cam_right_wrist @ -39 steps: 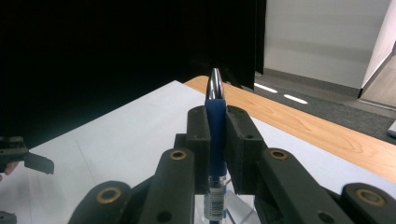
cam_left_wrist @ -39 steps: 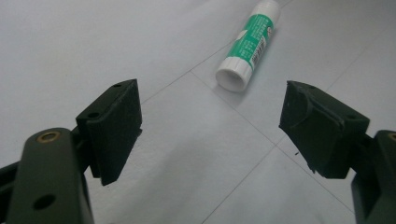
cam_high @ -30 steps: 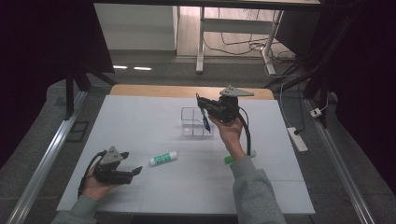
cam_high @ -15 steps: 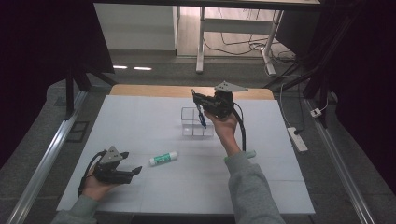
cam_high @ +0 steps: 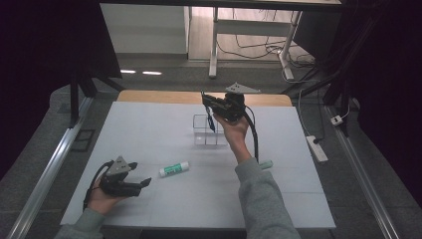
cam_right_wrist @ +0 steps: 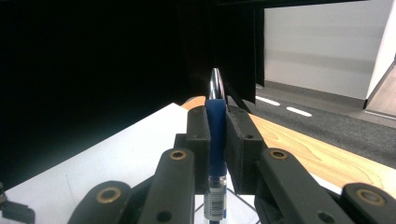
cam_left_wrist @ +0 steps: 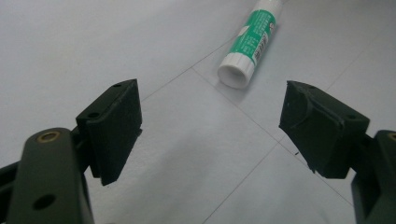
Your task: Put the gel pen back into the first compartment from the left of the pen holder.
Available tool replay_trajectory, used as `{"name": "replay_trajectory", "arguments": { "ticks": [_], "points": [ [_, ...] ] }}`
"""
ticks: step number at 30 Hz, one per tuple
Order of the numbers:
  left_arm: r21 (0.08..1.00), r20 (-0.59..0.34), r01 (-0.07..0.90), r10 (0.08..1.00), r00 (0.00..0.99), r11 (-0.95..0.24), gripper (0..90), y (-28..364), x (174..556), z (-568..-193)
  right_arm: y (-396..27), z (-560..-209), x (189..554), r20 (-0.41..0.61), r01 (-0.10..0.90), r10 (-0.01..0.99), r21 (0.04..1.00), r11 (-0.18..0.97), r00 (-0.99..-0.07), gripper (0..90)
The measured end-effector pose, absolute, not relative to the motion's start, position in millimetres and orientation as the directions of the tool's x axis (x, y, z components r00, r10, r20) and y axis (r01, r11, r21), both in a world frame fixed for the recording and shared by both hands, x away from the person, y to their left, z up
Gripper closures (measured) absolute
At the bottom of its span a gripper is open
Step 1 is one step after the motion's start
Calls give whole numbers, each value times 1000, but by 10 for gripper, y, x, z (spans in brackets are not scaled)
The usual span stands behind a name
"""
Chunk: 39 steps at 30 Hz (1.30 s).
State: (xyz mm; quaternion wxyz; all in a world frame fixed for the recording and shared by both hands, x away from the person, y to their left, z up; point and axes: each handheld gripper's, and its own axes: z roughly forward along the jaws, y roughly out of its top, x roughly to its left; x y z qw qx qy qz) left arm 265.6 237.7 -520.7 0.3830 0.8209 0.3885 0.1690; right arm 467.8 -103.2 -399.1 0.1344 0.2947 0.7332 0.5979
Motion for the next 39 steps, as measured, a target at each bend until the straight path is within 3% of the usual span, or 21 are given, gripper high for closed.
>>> {"name": "replay_trajectory", "arguments": {
  "ticks": [39],
  "points": [
    [752,-3,507,767,641,-421,205,2374,2650,-5221,-675,-4100,4924,184,273,601,960,58,-777,794]
  ]
}}
